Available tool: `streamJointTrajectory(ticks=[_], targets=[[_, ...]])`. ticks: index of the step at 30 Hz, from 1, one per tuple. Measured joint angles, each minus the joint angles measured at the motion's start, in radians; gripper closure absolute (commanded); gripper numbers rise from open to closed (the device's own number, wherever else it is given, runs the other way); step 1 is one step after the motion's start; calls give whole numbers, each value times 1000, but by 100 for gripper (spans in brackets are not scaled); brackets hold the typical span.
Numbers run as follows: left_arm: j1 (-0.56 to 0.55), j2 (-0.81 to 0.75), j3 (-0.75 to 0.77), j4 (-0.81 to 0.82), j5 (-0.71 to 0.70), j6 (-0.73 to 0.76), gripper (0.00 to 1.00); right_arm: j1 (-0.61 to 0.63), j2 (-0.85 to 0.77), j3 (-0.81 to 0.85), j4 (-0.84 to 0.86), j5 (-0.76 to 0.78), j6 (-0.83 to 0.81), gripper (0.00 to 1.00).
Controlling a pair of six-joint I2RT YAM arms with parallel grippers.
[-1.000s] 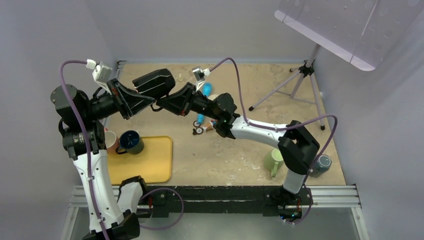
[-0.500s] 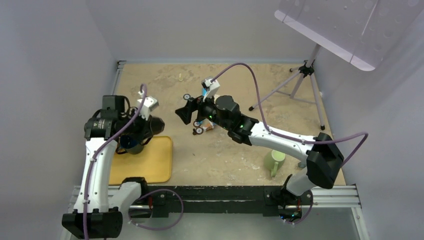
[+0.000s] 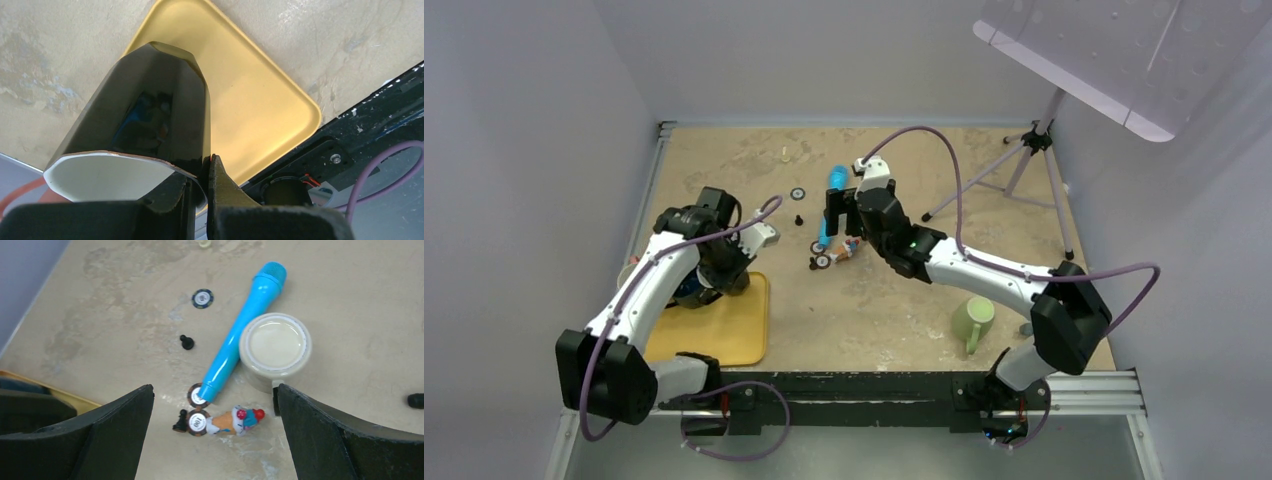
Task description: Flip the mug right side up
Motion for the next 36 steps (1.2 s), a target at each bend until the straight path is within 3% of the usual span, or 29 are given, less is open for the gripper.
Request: streamJointTrajectory(ticks=[8, 13, 19, 28, 36], targets=[[-14, 163, 11, 14, -51, -2, 99, -103, 147, -11, -21, -69, -29, 9], [-18, 219, 56, 12, -62, -3, 74, -174, 235, -11, -42, -108, -39, 16], [-20, 250, 101, 2, -49, -2, 54, -188, 327, 46, -74, -129, -68, 28], [-20, 225, 182, -40, 11, -1, 50, -189, 409, 111, -93, -134, -95, 40], [-20, 201, 178, -65, 37, 26, 44, -193, 446, 139, -101, -129, -102, 40]])
